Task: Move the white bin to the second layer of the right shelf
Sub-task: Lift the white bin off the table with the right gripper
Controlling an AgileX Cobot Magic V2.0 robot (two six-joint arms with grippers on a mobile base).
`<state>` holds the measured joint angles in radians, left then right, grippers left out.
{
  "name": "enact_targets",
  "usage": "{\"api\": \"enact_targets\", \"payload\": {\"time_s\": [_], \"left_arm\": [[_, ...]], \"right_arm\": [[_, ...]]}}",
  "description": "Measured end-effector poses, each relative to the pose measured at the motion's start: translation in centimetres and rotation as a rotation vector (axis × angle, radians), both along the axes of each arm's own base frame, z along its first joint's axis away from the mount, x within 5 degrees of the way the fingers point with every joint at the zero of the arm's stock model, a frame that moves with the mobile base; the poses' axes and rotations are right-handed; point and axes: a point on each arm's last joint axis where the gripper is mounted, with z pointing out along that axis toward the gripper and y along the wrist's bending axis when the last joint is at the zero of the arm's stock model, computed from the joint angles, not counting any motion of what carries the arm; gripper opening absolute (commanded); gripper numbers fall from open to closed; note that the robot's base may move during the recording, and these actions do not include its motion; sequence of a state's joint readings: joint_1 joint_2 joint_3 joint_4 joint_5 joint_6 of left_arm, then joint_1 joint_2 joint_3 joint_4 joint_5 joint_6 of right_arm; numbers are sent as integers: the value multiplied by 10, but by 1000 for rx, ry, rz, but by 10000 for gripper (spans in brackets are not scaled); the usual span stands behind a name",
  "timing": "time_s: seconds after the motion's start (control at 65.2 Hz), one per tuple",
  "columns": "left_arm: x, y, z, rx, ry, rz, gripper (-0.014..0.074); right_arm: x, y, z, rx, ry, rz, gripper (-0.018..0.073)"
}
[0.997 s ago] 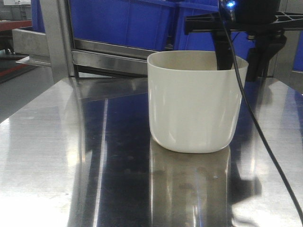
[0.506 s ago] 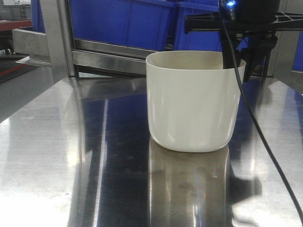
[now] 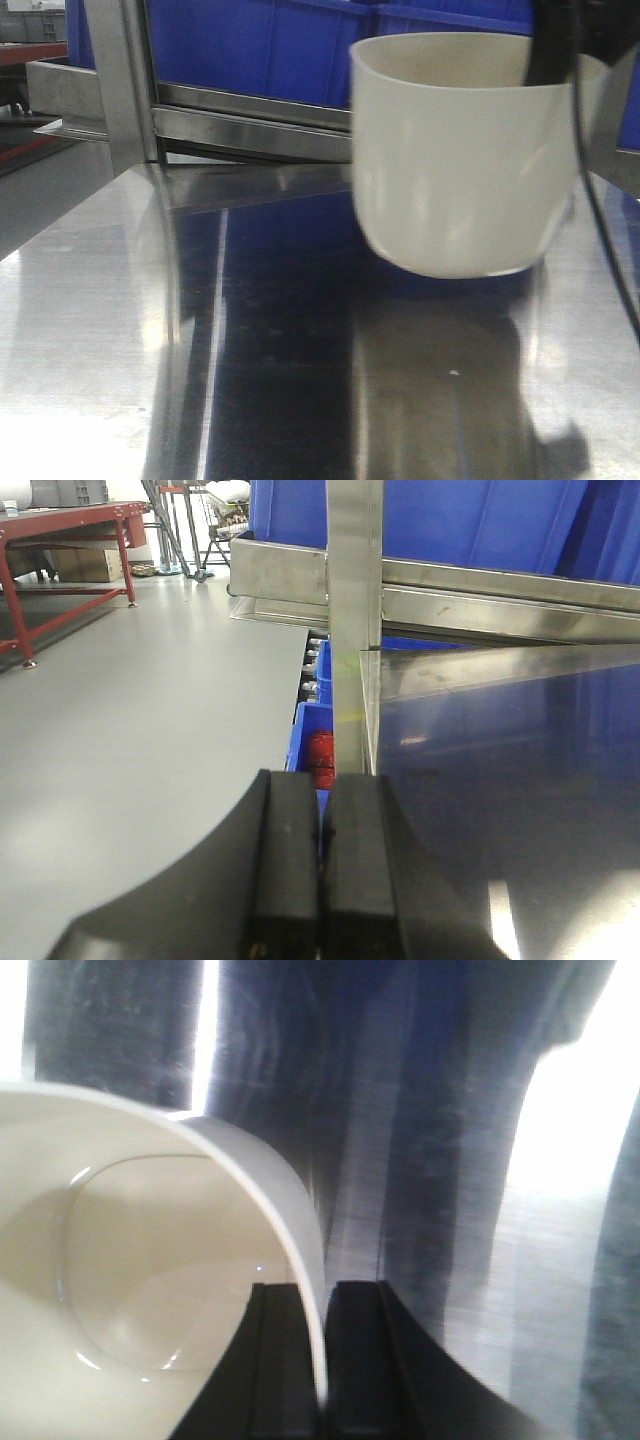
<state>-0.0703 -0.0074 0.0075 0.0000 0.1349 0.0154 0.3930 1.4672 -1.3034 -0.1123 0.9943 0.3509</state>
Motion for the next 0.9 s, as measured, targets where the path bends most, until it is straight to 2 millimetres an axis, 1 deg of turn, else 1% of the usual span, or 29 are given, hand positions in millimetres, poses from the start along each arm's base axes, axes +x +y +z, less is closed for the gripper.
{"api": "enact_targets", "payload": {"time_s": [0.123,0.276,0.368,0.429,0.521,0.598,0.751,0.905], "left_arm": [[0,0,0,0,0,0,85],[0,0,0,0,0,0,85],[0,0,0,0,0,0,85],[0,0,0,0,0,0,85],[0,0,0,0,0,0,85],[0,0,0,0,0,0,85],[0,0,0,0,0,0,85],[0,0,0,0,0,0,85]], "right_arm": [[-13,-29,-5,6,-32,-11,46],[-36,-71,-2,26,-133,-89,46],[-52,-91,-1,25,-204,-119,46],[-63,-100,-1,15,-249,-120,46],[-81,-108,-5,4,-302,-106,46],[-94,-110,-10,5,-329,-90,46],[-119,-107,-22,20,-375,-75,46],[-147,-106,-30,19,-457,-77,46]]}}
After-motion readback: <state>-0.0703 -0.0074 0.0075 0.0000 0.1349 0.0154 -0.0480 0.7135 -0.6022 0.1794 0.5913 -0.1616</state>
